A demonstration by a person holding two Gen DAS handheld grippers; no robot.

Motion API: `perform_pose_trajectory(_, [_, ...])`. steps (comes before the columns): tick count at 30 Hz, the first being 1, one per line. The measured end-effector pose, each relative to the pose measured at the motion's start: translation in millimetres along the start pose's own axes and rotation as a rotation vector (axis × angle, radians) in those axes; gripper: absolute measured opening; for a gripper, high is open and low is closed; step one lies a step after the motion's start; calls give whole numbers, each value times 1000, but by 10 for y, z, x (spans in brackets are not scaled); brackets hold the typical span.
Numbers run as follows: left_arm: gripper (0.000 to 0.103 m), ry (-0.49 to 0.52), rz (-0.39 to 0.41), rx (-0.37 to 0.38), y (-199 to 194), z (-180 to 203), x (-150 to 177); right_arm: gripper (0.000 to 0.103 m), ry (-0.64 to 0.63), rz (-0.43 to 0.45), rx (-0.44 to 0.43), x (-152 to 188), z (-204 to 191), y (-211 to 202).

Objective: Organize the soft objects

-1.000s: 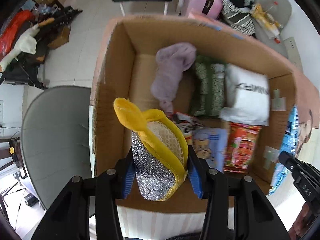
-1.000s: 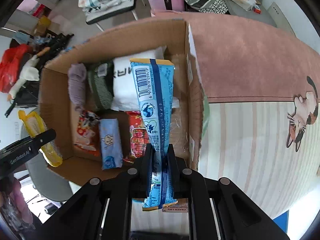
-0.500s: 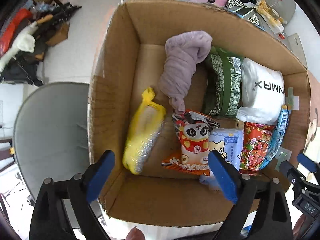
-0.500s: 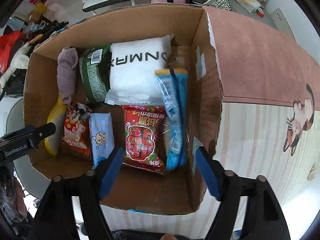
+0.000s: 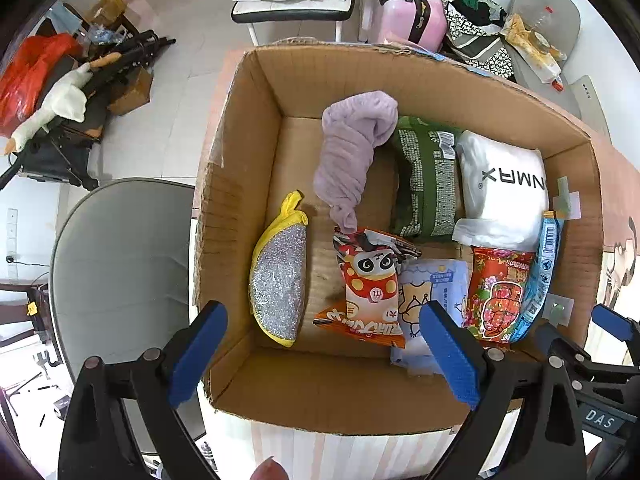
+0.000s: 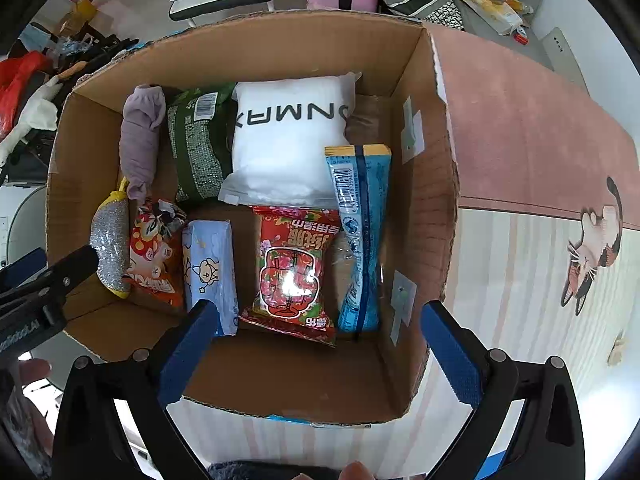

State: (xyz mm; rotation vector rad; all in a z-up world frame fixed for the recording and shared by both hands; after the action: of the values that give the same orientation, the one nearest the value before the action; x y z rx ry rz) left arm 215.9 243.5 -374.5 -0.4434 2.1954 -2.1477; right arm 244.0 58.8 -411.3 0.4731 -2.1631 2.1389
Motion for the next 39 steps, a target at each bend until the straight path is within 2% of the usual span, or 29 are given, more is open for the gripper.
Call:
perform_pose_trajectory(8, [99, -6, 26, 5, -58, 50, 79, 103, 2, 17, 20, 45, 26, -61])
perform_pose_trajectory(12, [98, -10, 93, 16, -390, 97, 203, 103, -4, 55, 28, 119, 38, -236])
perform_pose_trajectory(15, [99, -12, 164, 28, -736, 151, 355, 103, -12, 116, 39, 235, 53, -502])
perform_pose_trajectory(22, [98, -5, 320, 36, -1558, 221, 817, 103, -21, 288, 16, 750, 144, -1338])
perform_pose_trajectory(27, [99, -7, 388, 49, -2019, 239, 1137, 103, -26, 401, 0, 1193, 237, -1918])
perform_pose_trajectory(33, [99, -8, 462, 44, -2462, 248, 1505, 103, -40, 494, -5, 1689, 275, -2436])
perform_pose_trajectory(39, [99, -11, 498, 64, -2701, 259, 1798, 103, -62, 575, 7, 2154, 262, -2846])
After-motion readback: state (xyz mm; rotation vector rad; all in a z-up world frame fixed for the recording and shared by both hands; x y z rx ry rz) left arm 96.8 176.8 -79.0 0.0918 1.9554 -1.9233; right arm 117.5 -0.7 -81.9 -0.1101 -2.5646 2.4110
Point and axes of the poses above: each gripper's, at about its wrist camera, not at the fingertips, and y roughly the way its jaws point, z to its right, x to its underside, the point moved 9 cm from there along y, roughly the way its jaws point, and after that the axes turned 10 degrees about -z, right-handed, at the moved point
